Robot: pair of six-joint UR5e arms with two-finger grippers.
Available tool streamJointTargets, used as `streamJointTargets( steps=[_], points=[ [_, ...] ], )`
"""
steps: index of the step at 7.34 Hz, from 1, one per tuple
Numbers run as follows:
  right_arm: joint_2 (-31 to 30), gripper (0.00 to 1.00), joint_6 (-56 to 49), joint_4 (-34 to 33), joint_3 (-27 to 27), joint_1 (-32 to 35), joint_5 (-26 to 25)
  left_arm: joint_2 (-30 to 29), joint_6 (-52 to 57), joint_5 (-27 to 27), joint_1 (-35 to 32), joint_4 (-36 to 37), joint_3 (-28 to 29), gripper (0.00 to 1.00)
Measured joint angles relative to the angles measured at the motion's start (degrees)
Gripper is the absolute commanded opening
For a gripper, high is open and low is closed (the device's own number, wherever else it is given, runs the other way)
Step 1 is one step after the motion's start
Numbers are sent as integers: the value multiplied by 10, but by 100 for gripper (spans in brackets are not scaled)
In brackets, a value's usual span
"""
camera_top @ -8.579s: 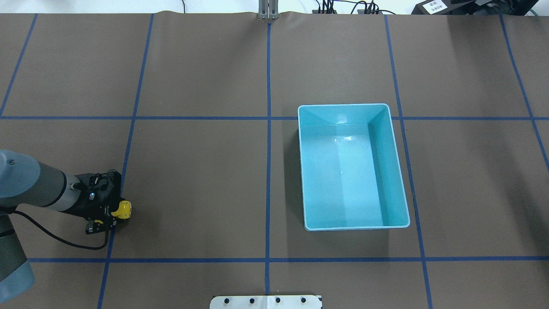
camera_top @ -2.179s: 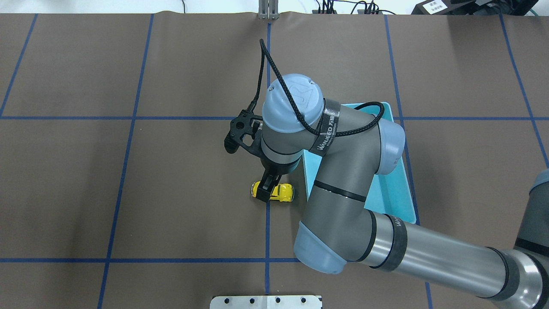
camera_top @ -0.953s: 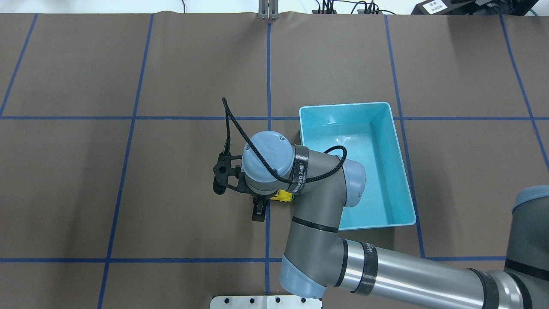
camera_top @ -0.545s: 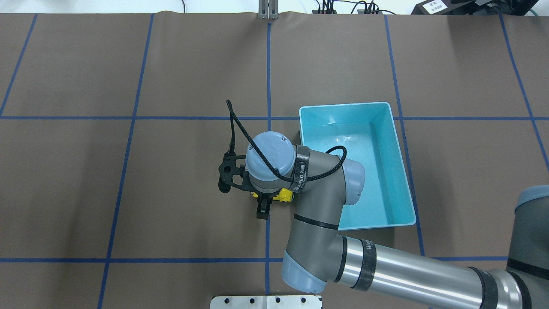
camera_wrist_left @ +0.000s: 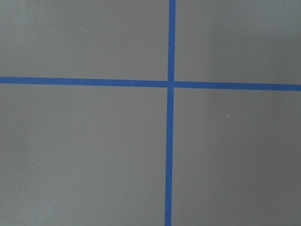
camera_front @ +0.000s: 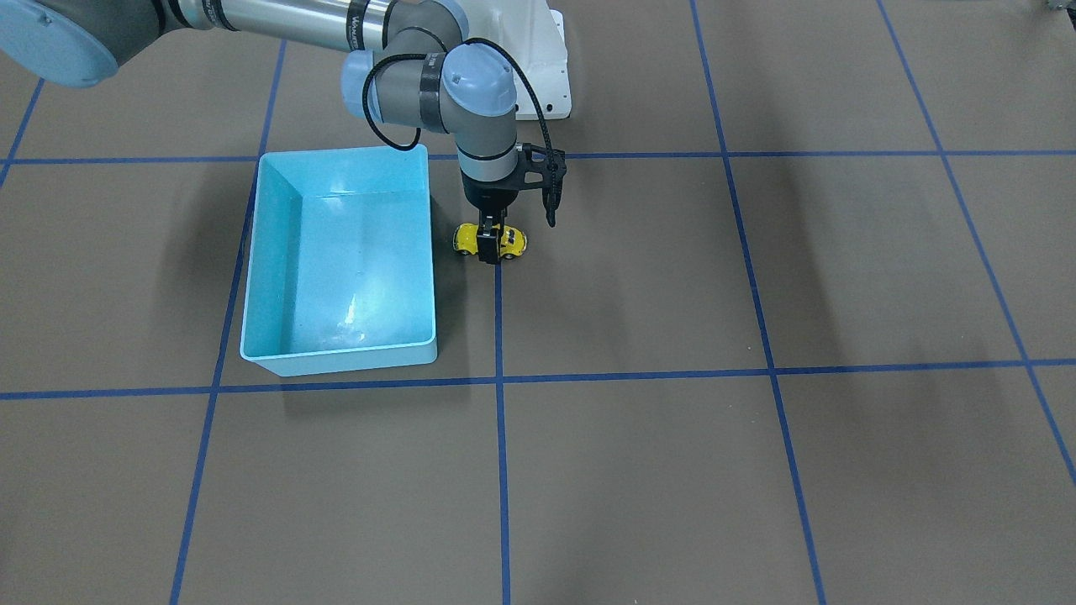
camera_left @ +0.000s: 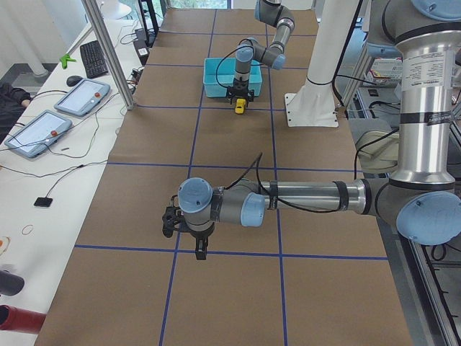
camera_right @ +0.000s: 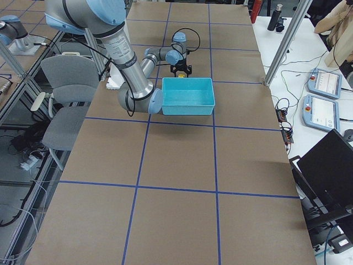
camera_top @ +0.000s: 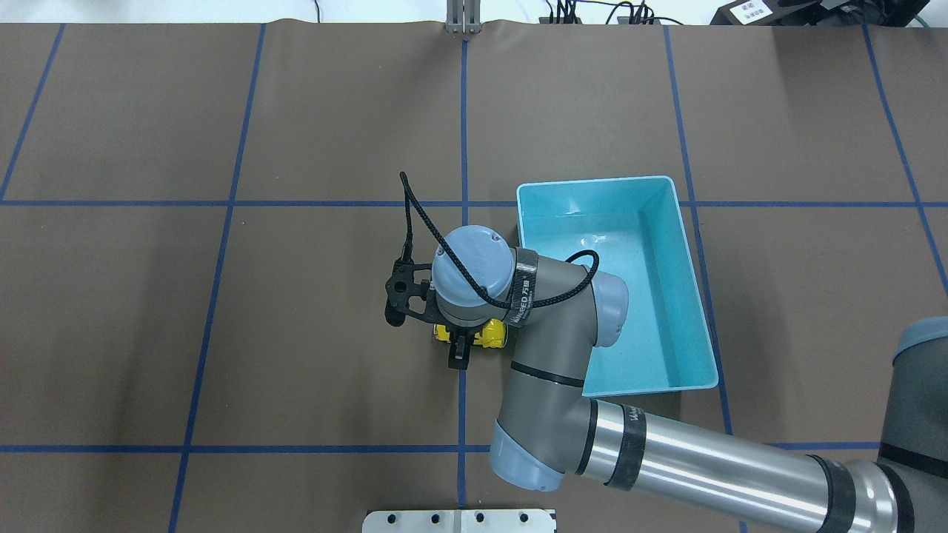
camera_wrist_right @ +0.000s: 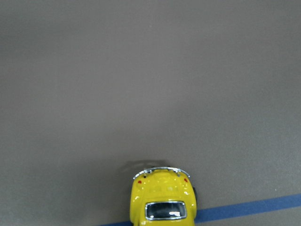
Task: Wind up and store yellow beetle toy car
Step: 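Close the right gripper on the yellow car and lift it, then carry the car into the light-blue bin and open the right gripper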
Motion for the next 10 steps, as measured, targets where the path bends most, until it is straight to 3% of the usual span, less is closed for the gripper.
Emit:
streamJointTargets(
  steps=[1,4,5,8,10],
  points=[
    [-6,0,-6,1,1,0,1,0,0,1,0,0,1,100],
    [-6,0,-13,-5,9,0,0,2,0,4,-1,0,2,100],
    [5,0,-10,-35,25,-1,1,3,0,4,-1,0,2,100],
    [62,0,-3,-242,146,4,4,4,0,3,-2,0,-1,100],
    [10,0,-15,-303,251,28,13,4,0,1,-1,0,-2,100]
  ],
)
